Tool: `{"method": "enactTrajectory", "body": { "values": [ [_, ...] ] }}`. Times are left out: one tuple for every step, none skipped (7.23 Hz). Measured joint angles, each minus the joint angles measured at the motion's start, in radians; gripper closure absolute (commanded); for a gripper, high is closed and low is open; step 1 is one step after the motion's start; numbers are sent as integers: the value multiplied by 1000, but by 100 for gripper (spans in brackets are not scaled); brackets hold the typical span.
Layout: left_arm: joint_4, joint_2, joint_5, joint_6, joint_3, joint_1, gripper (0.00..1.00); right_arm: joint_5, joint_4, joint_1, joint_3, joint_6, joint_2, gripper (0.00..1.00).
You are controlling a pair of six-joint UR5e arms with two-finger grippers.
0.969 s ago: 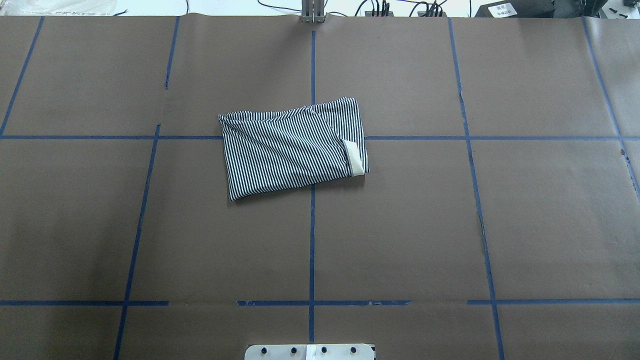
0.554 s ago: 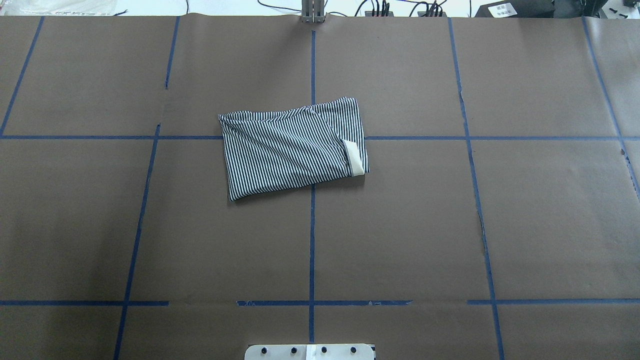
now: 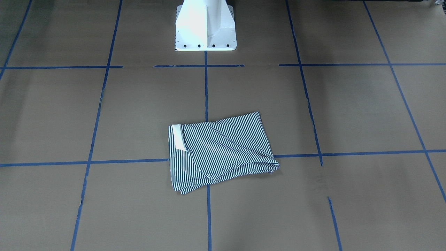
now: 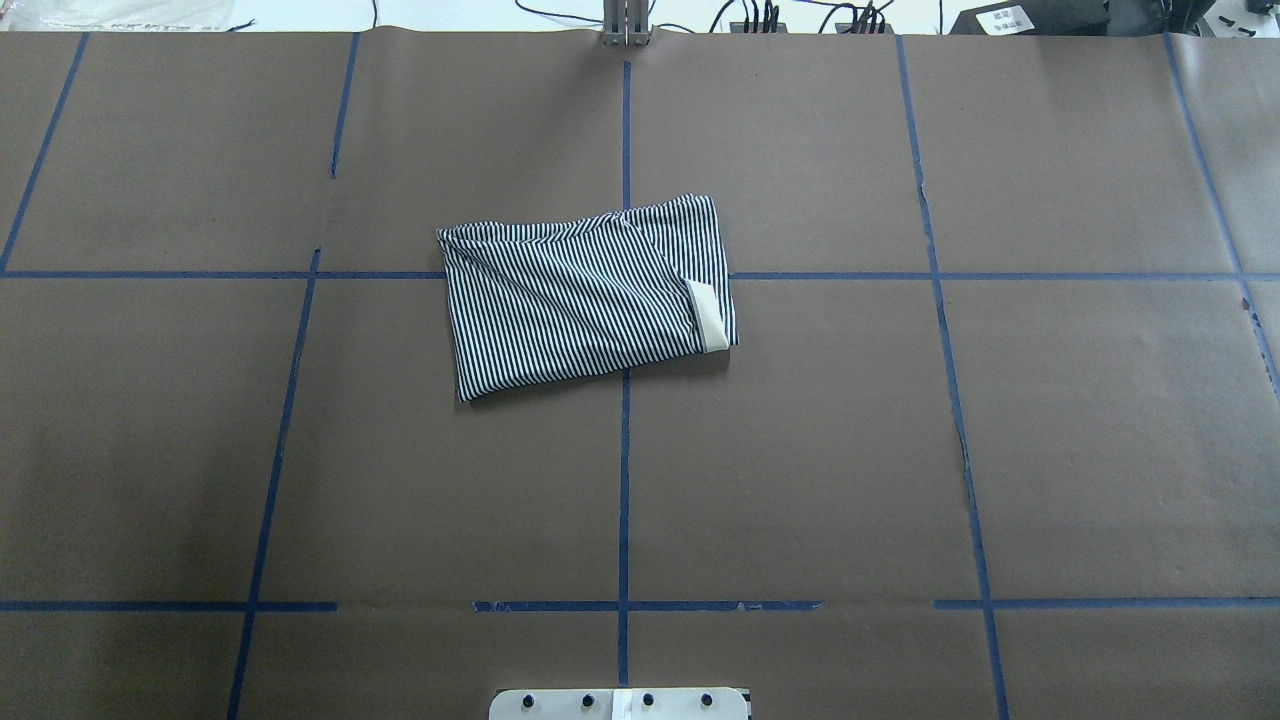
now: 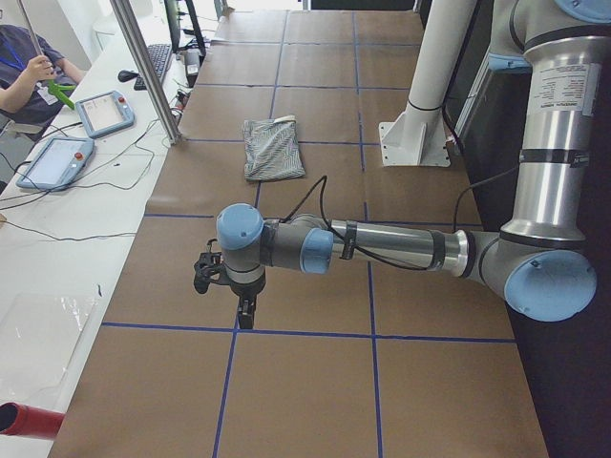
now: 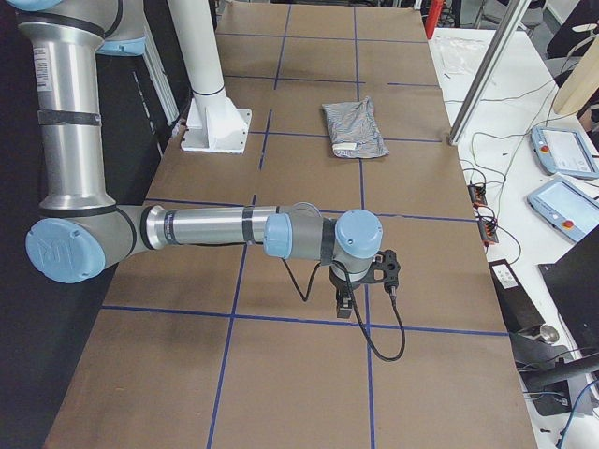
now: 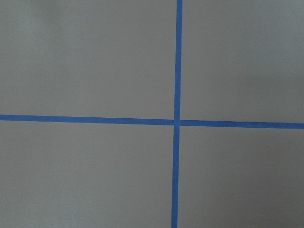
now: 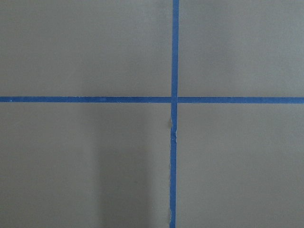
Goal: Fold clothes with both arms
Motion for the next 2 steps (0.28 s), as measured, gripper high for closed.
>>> {"method": "enactTrajectory", "body": {
  "values": [
    [0, 0, 0, 0, 0, 0, 0, -10, 1, 0, 0, -1, 0, 0],
    [0, 0, 0, 0, 1, 0, 0, -24, 1, 0, 0, -2, 0, 0]
  ]
}}
